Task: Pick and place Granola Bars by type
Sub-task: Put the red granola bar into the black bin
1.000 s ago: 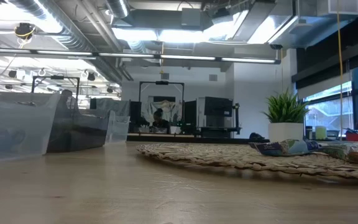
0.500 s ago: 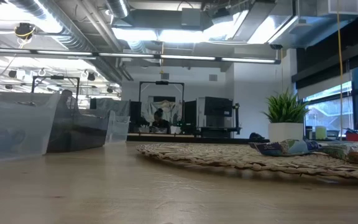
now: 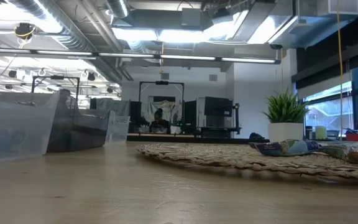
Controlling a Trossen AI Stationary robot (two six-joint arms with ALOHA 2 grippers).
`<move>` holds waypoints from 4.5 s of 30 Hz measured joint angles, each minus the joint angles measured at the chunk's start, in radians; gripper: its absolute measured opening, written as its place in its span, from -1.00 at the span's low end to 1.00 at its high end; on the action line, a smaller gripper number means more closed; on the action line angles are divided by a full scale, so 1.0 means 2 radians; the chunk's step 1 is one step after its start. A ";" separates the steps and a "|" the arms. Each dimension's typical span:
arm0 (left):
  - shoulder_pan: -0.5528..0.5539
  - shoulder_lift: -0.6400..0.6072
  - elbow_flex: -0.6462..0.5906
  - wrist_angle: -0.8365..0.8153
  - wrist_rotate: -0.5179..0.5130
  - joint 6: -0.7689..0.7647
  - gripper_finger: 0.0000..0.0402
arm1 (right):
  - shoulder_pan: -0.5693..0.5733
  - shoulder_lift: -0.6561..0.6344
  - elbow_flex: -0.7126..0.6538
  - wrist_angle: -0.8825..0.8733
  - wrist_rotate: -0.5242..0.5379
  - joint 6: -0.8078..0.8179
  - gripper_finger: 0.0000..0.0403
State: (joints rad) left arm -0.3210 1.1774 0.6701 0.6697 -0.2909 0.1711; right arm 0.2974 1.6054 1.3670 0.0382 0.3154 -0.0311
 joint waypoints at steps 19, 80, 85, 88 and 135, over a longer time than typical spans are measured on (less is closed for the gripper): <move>0.000 -0.001 0.001 0.015 0.012 -0.014 0.01 | 0.000 0.002 -0.002 -0.004 0.029 -0.002 -0.50; 0.034 -0.094 0.001 -0.511 -0.152 -0.527 -0.59 | -0.006 -0.032 -0.002 -0.350 0.016 0.184 0.34; 0.050 -0.087 0.001 -0.579 -0.124 -0.577 -0.61 | -0.006 -0.032 -0.002 -0.351 0.016 0.183 0.34; 0.060 -0.087 0.001 -0.584 -0.107 -0.578 -0.61 | -0.009 -0.031 -0.002 -0.351 0.016 0.181 0.34; 0.148 -0.089 0.001 -0.692 0.034 -0.633 -0.46 | -0.034 0.041 -0.002 -0.467 -0.105 0.037 0.27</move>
State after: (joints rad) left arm -0.0254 0.9985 0.6724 -0.7143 -0.2224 -1.0949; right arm 0.2291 1.6865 1.3624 -0.8968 0.1051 0.0434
